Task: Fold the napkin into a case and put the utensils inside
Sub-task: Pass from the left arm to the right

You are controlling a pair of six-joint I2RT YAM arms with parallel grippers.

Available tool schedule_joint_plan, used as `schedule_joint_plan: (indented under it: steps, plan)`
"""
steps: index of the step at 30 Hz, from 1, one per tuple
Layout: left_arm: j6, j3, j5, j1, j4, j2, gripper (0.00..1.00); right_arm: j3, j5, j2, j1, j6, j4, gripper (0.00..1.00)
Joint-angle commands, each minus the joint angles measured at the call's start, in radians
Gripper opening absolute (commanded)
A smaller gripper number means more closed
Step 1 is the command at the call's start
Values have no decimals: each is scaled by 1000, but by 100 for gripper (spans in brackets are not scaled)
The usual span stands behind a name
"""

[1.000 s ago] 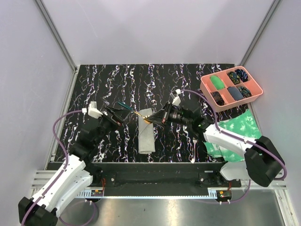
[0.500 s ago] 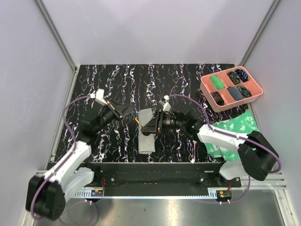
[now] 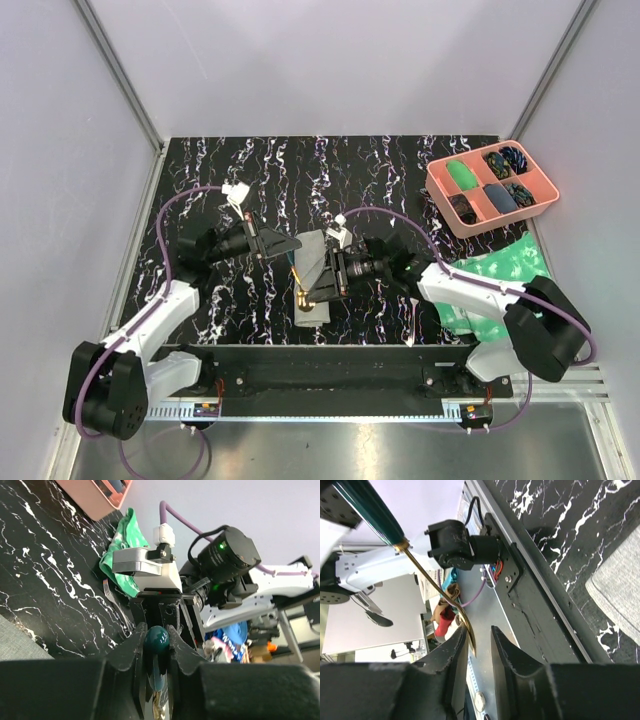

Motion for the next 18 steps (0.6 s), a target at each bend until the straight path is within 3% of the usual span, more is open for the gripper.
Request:
schedule_joint_plan:
  steps: [1, 6, 12, 14, 15, 16, 17, 18]
  plan:
    - [55, 56, 117, 10, -15, 13, 0, -18, -26, -49, 3, -46, -23, 31]
    - [-40, 19, 104, 13, 124, 33, 0, -21, -48, -38, 6, -13, 32, 26]
    - [-83, 14, 98, 11, 183, 58, 0, -21, -60, 3, 27, 24, 104, 26]
    - [-109, 8, 101, 8, 220, 68, 0, -31, -68, 34, 29, 53, 178, 5]
    - [-120, 0, 99, 7, 253, 71, 0, -39, -71, 49, 30, 97, 207, 0]
    - [-121, 2, 95, 5, 246, 73, 3, -51, -59, 51, 30, 121, 233, 0]
    - [-97, 5, 88, 6, 211, 73, 15, -92, -31, 45, 30, 148, 235, 0]
    - [-42, 40, 22, 11, -8, 67, 38, -122, 31, 25, 30, 209, 238, 0]
